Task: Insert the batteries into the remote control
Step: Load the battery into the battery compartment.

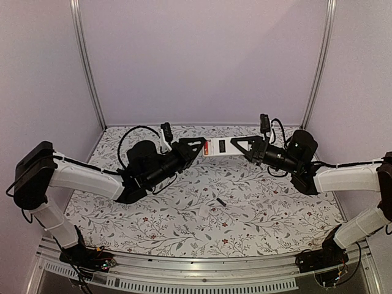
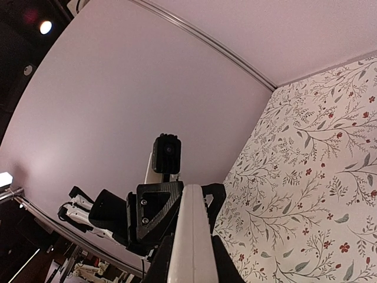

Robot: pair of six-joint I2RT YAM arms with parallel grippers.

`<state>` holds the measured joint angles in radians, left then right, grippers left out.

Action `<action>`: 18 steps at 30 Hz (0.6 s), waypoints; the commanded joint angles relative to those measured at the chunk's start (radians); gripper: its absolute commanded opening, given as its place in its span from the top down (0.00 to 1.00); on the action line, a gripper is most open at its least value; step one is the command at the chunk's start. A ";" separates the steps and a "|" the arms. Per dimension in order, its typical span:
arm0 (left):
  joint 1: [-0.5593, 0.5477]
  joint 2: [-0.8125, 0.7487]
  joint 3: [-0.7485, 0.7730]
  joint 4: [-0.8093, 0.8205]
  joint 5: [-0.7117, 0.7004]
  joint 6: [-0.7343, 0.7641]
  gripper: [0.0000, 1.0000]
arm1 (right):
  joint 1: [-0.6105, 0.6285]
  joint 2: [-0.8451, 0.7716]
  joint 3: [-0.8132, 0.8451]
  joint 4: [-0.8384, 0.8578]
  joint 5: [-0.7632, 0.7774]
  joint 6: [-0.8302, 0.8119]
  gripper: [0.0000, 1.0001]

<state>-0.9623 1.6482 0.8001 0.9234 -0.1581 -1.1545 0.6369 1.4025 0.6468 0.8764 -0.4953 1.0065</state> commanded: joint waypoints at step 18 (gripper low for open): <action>0.023 -0.205 0.211 -0.732 0.107 0.612 0.28 | -0.013 -0.024 0.024 -0.081 -0.087 -0.121 1.00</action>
<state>-0.9485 1.4574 0.9348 0.4774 -0.0978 -0.7074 0.6270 1.4017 0.6472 0.8482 -0.5362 0.9516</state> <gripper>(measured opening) 0.715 0.134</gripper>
